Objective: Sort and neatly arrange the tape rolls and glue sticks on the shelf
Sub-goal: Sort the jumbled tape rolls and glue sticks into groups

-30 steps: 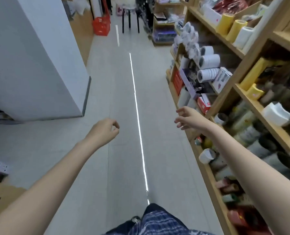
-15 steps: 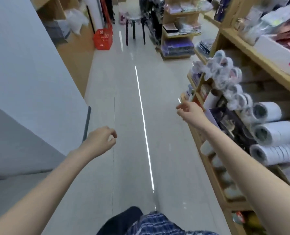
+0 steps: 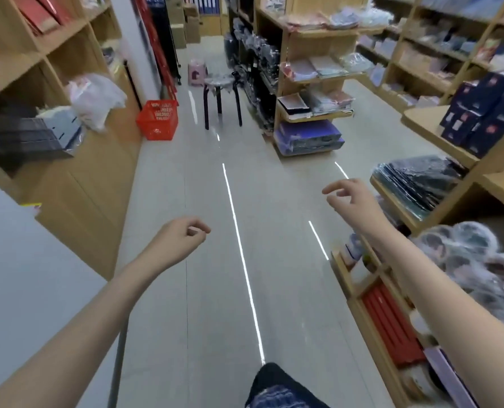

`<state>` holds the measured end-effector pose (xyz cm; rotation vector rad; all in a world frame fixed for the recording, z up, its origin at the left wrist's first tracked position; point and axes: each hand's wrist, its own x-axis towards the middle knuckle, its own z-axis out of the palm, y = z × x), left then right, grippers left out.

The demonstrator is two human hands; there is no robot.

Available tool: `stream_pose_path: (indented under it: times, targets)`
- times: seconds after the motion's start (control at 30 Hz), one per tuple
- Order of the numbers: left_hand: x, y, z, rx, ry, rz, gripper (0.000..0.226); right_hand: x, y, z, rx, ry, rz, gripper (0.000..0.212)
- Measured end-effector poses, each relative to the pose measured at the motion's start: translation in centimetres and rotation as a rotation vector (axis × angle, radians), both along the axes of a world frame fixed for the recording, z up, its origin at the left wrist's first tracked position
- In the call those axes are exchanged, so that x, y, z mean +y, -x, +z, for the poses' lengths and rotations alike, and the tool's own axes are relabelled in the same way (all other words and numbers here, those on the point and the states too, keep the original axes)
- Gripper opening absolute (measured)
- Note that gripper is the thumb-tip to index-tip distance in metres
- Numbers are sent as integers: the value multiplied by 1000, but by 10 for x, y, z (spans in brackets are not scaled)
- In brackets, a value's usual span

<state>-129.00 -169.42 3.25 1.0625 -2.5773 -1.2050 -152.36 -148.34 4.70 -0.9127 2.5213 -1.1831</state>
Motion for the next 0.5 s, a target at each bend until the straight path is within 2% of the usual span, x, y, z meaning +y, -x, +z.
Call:
stream_pose_path:
  times: [0.1,0.2,0.33,0.5]
  targets:
    - [-82,84,-8,-6,61,-39,20,-82,80,-11,-142,35,-81,17]
    - [-169,161,-26,3,89,-5,16,-177,161,-30,-220,31,-71,14]
    - [-294,260,-24,-6,111,59,18,-312,261,-23,-239,14,-19,16]
    - [-446,373,-9,71,106,118,21,-481,380,-14,-163,13,56,13]
